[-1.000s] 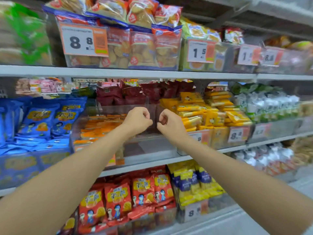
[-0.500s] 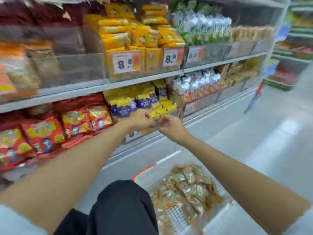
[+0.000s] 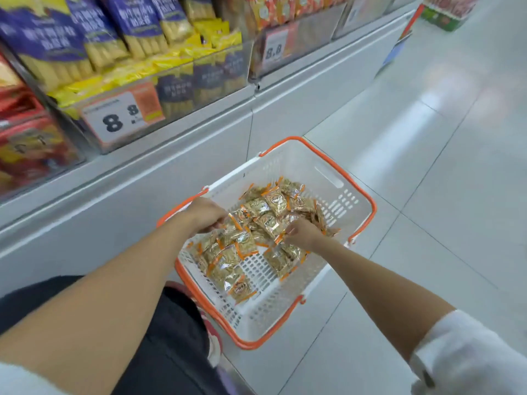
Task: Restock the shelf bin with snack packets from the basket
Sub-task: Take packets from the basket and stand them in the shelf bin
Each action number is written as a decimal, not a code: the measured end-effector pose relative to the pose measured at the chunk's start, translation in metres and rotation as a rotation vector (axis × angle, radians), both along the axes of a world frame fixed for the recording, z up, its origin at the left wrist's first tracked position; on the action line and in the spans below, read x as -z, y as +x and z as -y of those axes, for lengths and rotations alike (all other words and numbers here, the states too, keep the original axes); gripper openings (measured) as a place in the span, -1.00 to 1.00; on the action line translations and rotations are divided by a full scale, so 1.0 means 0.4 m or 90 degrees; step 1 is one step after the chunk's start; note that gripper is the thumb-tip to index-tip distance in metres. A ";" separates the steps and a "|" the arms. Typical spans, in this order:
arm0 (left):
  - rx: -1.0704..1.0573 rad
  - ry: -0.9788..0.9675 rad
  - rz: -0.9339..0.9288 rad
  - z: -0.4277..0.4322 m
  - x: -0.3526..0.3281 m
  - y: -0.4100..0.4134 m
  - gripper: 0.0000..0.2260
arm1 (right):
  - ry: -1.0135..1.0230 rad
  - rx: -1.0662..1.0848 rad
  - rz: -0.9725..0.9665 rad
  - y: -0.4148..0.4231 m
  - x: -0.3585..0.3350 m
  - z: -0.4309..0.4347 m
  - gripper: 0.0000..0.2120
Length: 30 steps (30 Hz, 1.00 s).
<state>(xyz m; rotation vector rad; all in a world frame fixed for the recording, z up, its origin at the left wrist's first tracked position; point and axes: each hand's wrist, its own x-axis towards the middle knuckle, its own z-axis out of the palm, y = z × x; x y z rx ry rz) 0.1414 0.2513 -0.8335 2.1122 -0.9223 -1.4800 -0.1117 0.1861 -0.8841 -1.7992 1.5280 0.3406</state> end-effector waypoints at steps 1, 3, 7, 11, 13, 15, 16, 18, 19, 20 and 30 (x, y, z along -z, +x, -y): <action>-0.005 0.007 -0.013 0.007 0.018 -0.001 -0.90 | 0.016 0.007 -0.024 -0.008 0.030 0.002 -0.56; -0.010 0.022 -0.040 0.020 0.054 -0.007 -0.89 | 0.048 0.016 -0.056 -0.011 0.076 0.011 -0.43; -0.063 0.055 -0.067 0.030 0.134 -0.007 -0.92 | 0.063 0.019 -0.067 0.035 0.154 0.051 -0.37; -0.132 0.102 -0.088 0.025 0.188 0.014 -0.91 | 0.052 0.033 -0.040 0.104 0.218 0.114 -0.48; -0.146 0.123 -0.098 0.022 0.201 0.020 -0.94 | 0.040 0.062 -0.062 0.126 0.260 0.130 -0.47; -0.156 0.134 -0.112 0.022 0.210 0.023 -0.93 | 0.015 0.072 -0.097 0.139 0.302 0.116 -0.42; -0.162 0.137 -0.117 0.024 0.214 0.023 -0.91 | -0.027 0.067 -0.106 0.144 0.319 0.097 -0.38; -0.168 0.138 -0.122 0.026 0.220 0.020 -0.89 | -0.085 0.080 -0.080 0.149 0.353 0.047 -0.34; -0.168 0.137 -0.123 0.029 0.222 0.019 -0.88 | -0.067 0.138 -0.038 0.151 0.366 0.023 -0.34; -0.167 0.137 -0.124 0.031 0.222 0.017 -0.87 | -0.029 0.207 -0.003 0.153 0.371 0.001 -0.38; -0.107 0.111 -0.101 0.031 0.146 -0.002 -0.77 | 0.143 0.309 0.295 0.129 0.215 -0.012 -0.70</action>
